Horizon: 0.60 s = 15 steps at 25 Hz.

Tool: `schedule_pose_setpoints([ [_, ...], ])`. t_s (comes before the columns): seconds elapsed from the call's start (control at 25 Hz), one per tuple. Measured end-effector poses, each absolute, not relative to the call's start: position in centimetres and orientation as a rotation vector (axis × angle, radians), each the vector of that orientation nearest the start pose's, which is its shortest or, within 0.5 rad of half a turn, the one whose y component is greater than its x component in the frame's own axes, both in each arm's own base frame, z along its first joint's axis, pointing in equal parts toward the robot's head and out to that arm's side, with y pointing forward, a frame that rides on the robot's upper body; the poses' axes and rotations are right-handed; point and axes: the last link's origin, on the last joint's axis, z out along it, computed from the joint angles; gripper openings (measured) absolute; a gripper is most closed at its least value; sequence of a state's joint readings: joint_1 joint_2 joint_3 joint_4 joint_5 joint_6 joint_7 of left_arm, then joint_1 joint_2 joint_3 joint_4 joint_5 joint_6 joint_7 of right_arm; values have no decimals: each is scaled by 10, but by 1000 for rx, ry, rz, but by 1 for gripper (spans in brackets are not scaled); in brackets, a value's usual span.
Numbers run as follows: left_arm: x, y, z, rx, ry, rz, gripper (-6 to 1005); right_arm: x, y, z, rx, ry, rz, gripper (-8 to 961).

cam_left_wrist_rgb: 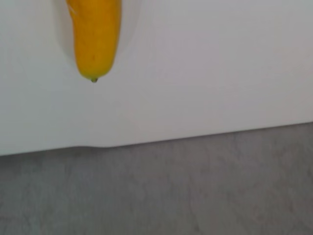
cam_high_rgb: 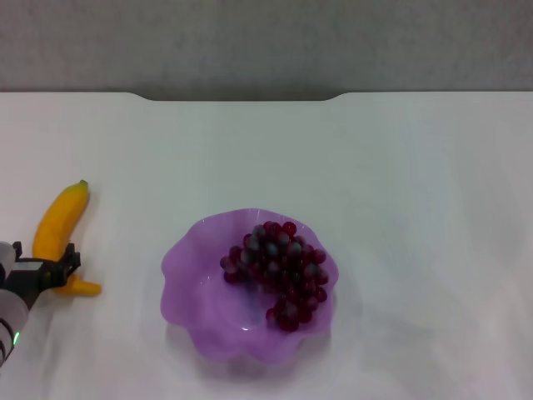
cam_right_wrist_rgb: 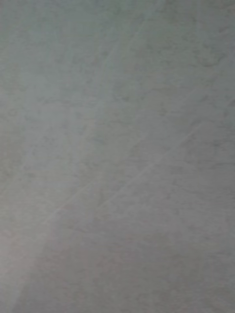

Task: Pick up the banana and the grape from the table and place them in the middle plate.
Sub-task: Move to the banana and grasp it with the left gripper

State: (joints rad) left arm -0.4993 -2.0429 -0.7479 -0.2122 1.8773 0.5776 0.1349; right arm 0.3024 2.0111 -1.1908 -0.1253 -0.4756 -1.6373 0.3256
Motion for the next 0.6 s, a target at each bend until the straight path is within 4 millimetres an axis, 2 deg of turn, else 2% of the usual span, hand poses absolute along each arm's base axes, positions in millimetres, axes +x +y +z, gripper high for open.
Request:
schedule_pose_setpoints([
  [0.6,-383,346,-41,-1655,-855,-122,884,328,276,49,-1661,178,946,0],
])
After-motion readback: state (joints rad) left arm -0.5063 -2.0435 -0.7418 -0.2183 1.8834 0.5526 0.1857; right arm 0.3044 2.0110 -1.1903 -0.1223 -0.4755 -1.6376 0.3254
